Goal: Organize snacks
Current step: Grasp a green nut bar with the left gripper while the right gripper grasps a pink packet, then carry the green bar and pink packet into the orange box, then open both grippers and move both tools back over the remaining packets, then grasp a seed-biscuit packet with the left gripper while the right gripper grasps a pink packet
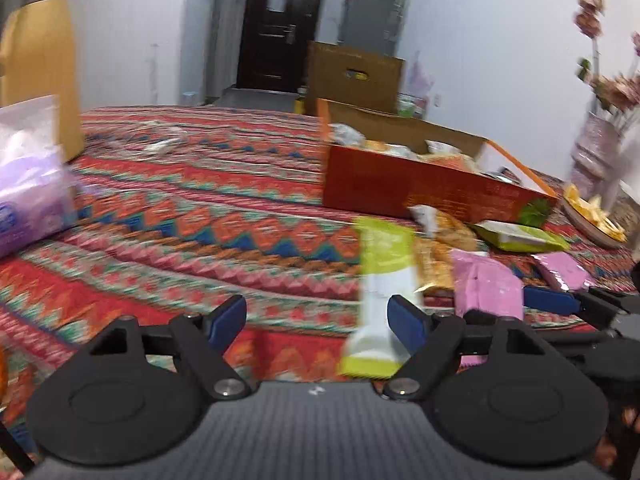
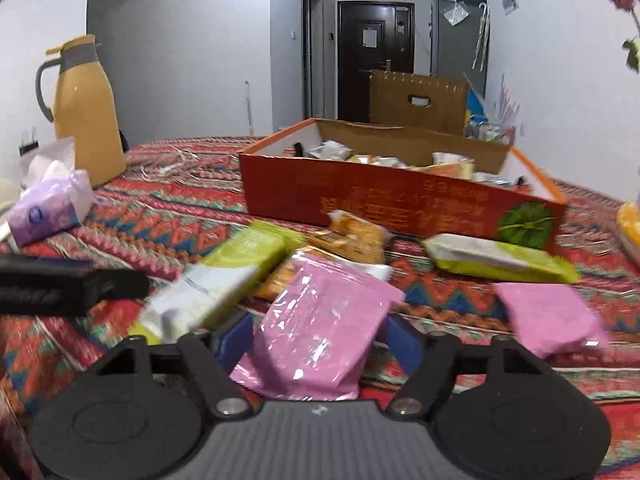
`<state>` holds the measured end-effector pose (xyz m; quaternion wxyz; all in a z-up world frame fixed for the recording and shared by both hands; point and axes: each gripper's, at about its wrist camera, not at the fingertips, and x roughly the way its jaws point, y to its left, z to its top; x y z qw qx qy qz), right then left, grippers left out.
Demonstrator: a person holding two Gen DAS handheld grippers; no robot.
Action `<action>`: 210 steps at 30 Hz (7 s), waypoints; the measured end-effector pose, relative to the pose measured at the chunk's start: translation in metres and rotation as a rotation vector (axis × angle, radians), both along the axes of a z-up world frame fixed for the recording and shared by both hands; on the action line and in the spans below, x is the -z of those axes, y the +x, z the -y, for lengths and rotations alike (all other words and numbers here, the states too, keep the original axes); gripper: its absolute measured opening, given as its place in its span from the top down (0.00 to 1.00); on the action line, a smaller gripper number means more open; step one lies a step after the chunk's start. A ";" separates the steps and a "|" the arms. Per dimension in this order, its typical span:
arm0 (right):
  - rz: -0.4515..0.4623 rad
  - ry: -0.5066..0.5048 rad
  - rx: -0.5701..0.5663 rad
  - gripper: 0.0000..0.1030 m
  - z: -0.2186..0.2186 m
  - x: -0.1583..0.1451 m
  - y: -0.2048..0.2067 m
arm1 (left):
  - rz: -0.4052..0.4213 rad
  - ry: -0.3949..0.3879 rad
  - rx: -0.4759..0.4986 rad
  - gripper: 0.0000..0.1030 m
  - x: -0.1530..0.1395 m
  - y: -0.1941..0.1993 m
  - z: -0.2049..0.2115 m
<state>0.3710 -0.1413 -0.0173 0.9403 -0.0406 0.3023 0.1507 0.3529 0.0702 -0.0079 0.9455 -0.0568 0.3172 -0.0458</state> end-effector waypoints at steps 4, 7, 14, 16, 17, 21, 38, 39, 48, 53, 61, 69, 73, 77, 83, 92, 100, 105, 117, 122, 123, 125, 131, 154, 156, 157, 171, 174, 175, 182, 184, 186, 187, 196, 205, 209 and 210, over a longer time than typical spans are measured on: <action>-0.020 -0.006 0.040 0.33 0.031 -0.005 -0.007 | 0.021 0.059 0.065 0.23 0.003 0.025 0.037; -0.023 0.032 0.043 0.26 0.049 -0.007 -0.007 | -0.002 0.105 0.073 0.29 0.011 0.042 0.050; -0.036 0.041 -0.064 0.24 0.036 0.002 0.016 | -0.050 0.133 0.064 0.61 0.021 0.039 0.050; -0.030 0.013 -0.060 0.42 0.030 0.003 0.018 | -0.075 0.094 0.051 0.62 0.017 0.029 0.045; -0.028 0.010 -0.066 0.42 0.029 0.002 0.015 | -0.087 0.077 0.039 0.62 0.015 0.020 0.043; -0.043 0.034 -0.109 0.42 0.038 0.002 -0.020 | -0.096 0.021 0.017 0.62 0.006 -0.031 0.037; 0.008 0.078 -0.050 0.42 0.092 -0.018 -0.170 | -0.026 0.088 -0.008 0.63 -0.025 -0.144 0.052; 0.011 0.079 -0.052 0.42 0.092 -0.019 -0.171 | -0.022 0.087 -0.010 0.63 -0.026 -0.146 0.053; -0.007 0.067 -0.064 0.42 0.091 -0.010 -0.169 | -0.063 0.143 0.026 0.62 -0.010 -0.148 0.060; -0.030 0.060 -0.057 0.42 0.091 -0.002 -0.159 | -0.081 0.134 0.023 0.34 0.002 -0.137 0.059; -0.038 0.008 -0.090 0.41 0.085 0.005 -0.142 | -0.112 0.132 0.060 0.63 0.011 -0.119 0.066; 0.002 0.096 -0.197 0.41 0.093 -0.038 -0.109 | 0.035 0.068 0.109 0.64 -0.048 -0.102 0.056; 0.102 0.038 -0.246 0.41 0.088 -0.079 -0.053 | 0.146 0.075 0.109 0.64 -0.085 -0.050 0.052; 0.118 0.001 -0.289 0.41 0.076 -0.104 0.031 | 0.227 0.102 0.111 0.64 -0.114 0.020 0.057; 0.040 -0.005 -0.295 0.41 0.048 -0.105 0.157 | 0.244 0.129 0.094 0.64 -0.131 0.130 0.066; 0.020 -0.136 -0.291 0.41 -0.004 -0.040 0.245 | 0.124 0.098 0.042 0.64 -0.079 0.241 0.076; -0.088 0.027 -0.389 0.38 0.004 -0.034 0.245 | 0.017 0.107 0.063 0.59 -0.037 0.262 0.069; -0.062 -0.016 -0.341 0.37 0.014 -0.050 0.235 | 0.032 0.112 0.056 0.58 -0.050 0.253 0.066; 0.073 -0.073 -0.256 0.29 0.070 -0.135 0.144 | 0.145 0.122 0.091 0.46 -0.143 0.147 0.067; 0.123 -0.066 -0.227 0.25 0.101 -0.164 0.079 | 0.190 0.098 0.108 0.22 -0.165 0.068 0.066; 0.131 -0.063 -0.224 0.24 0.107 -0.167 0.067 | 0.204 0.093 0.109 0.21 -0.167 0.051 0.067; 0.150 -0.058 -0.221 0.21 0.117 -0.170 0.037 | 0.229 0.087 0.122 0.17 -0.170 0.015 0.069; 0.205 -0.047 -0.214 0.13 0.140 -0.167 -0.057 | 0.303 0.079 0.136 0.06 -0.164 -0.088 0.074; -0.003 0.038 0.024 0.08 0.174 -0.022 -0.194 | 0.018 0.055 0.125 0.04 -0.030 -0.185 0.093; -0.015 0.035 0.036 0.08 0.176 -0.018 -0.187 | 0.007 0.060 0.128 0.04 -0.027 -0.176 0.095; -0.020 0.042 0.038 0.08 0.178 -0.017 -0.182 | 0.000 0.062 0.128 0.04 -0.025 -0.170 0.096; -0.053 -0.019 -0.009 0.07 0.169 -0.028 -0.037 | 0.010 0.115 0.179 0.04 -0.023 -0.016 0.117; -0.071 -0.040 -0.009 0.07 0.162 -0.025 0.009 | 0.018 0.134 0.178 0.04 -0.013 0.026 0.121; -0.076 -0.052 -0.004 0.07 0.159 -0.022 0.022 | 0.015 0.140 0.178 0.04 -0.009 0.037 0.122; -0.090 -0.031 0.046 0.07 0.151 0.003 0.079 | -0.040 0.101 0.162 0.12 0.020 0.079 0.114; -0.081 0.009 0.055 0.07 0.155 0.008 0.085 | -0.049 0.105 0.154 0.28 0.025 0.081 0.114; -0.087 0.025 0.062 0.07 0.156 0.012 0.091 | -0.026 0.127 0.156 0.33 0.027 0.079 0.116; -0.088 0.017 0.058 0.07 0.155 0.013 0.093 | -0.020 0.139 0.158 0.34 0.027 0.077 0.117; -0.100 0.006 0.003 0.33 0.150 0.008 0.083 | -0.055 0.114 0.190 0.48 0.019 0.062 0.121; -0.095 -0.011 -0.013 0.35 0.150 -0.002 0.000 | -0.065 0.056 0.166 0.53 -0.001 -0.011 0.120; -0.095 0.037 -0.006 0.35 0.157 -0.006 -0.051 | -0.045 0.038 0.168 0.53 -0.017 -0.052 0.119; -0.090 0.039 -0.005 0.35 0.158 -0.008 -0.063 | -0.036 0.044 0.171 0.53 -0.021 -0.060 0.120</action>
